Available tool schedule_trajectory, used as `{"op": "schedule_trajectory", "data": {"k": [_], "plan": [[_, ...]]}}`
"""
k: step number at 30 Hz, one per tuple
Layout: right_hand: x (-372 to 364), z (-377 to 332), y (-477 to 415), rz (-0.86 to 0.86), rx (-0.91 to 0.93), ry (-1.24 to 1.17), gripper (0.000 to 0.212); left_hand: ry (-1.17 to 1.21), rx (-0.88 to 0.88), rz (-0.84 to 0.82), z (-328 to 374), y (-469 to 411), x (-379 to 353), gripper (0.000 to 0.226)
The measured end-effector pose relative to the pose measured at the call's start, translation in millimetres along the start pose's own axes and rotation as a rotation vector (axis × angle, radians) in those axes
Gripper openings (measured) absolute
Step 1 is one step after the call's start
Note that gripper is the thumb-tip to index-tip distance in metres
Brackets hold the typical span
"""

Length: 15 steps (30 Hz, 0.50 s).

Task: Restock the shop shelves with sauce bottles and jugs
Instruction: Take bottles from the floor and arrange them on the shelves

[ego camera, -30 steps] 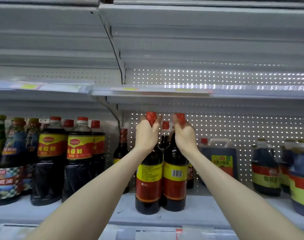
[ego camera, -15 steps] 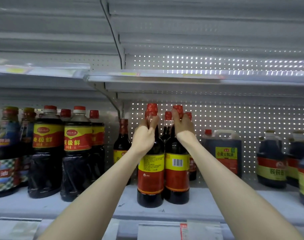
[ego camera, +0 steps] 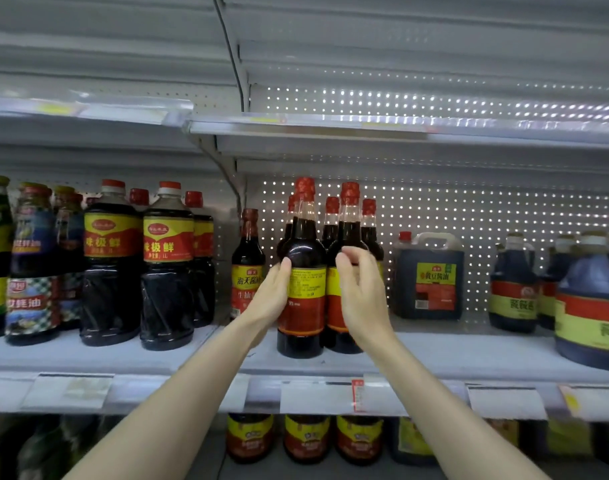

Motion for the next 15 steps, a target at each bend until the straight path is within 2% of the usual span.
{"op": "schedule_trajectory", "data": {"k": [3,5,8,11,15], "plan": [[-28,7,29,-0.158,-0.142,-0.048,0.041,0.114,0.102,-0.073,-15,9,-5,0.040],[-39,11,39,-0.200,-0.216,-0.076,0.050,0.151,0.139,-0.094,-20,14,-7,0.035],[-54,14,43,-0.236,-0.293,-0.137,0.058,0.173,0.149,-0.090,-20,20,-5,0.041],[-68,18,48,-0.258,-0.376,-0.195,0.074,0.182,0.159,-0.050,-23,22,1,0.046],[-73,17,46,-0.264,-0.432,-0.331,0.067,0.110,0.108,-0.027,-21,32,10,0.043]]}}
Point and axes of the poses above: each hand's wrist, its own y-axis away from the middle knuckle, its own x-axis out of the back of the hand, z = x × y, the point moved 9 cm from there along -y, towards the middle knuckle, and after that the axes turned 12 degrees about x, right-handed, at the moved point
